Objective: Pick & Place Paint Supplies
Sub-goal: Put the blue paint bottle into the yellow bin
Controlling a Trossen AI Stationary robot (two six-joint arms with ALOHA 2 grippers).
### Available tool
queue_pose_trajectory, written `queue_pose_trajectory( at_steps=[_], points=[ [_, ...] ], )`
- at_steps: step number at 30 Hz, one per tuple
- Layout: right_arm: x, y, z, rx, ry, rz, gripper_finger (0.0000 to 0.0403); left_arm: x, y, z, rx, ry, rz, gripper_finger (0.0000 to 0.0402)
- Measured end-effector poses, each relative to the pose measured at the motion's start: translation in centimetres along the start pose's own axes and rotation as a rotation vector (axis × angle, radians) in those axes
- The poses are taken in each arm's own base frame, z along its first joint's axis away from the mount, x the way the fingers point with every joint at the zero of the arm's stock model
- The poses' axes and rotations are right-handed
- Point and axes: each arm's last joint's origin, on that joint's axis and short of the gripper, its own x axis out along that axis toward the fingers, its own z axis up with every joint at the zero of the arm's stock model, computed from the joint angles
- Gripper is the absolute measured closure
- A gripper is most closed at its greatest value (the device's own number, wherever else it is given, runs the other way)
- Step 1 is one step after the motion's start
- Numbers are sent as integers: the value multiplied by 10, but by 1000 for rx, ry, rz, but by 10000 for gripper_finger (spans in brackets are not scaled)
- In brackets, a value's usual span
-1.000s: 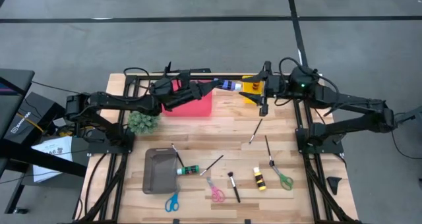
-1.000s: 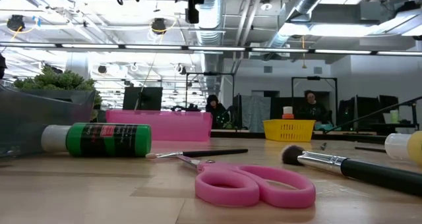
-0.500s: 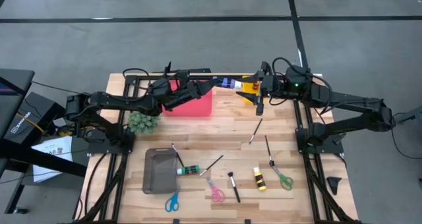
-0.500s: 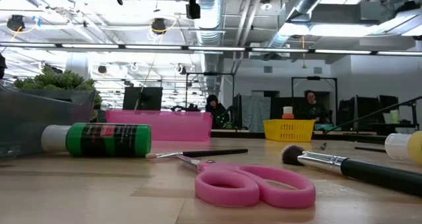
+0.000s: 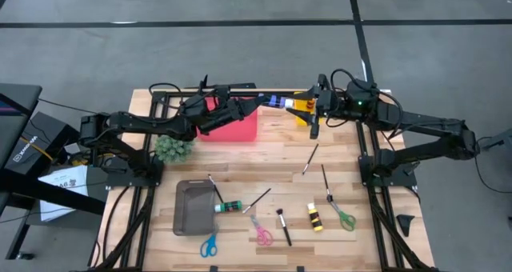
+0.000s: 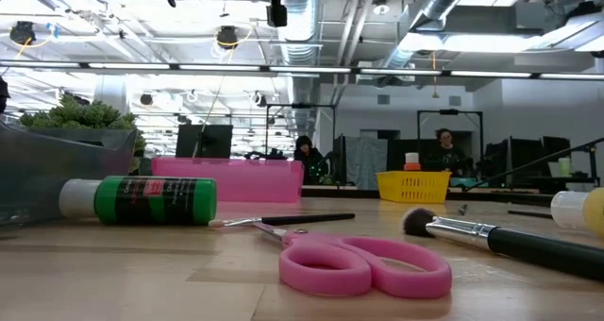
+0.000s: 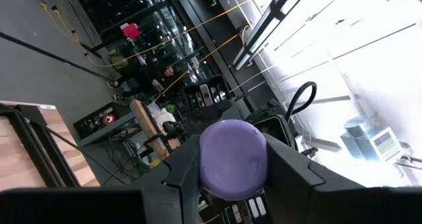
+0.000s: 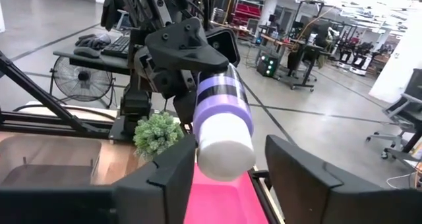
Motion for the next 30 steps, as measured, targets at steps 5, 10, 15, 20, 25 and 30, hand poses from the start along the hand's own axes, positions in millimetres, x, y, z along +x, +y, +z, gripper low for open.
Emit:
queue_pose_trajectory(
  at_steps=[5, 10, 15, 20, 25, 30],
  points=[
    [9, 2, -5, 40, 24, 10, 295, 0, 0, 0, -3, -2, 3, 277],
    [11, 4, -1, 49, 23, 8, 296, -1, -1, 1, -4, -7, -2, 277],
    [8, 2, 4, 46, 19, -7, 296, 0, -2, 1, -5, -6, -7, 277],
    [7, -1, 6, 45, 31, -11, 296, 0, -2, 1, -4, -2, -9, 279],
    [7, 2, 7, 44, 24, -1, 288, 0, -2, 1, -4, -1, -10, 277],
    [6, 1, 12, 93, -7, -7, 185, 0, 3, -2, 8, 19, 20, 276]
  ],
)
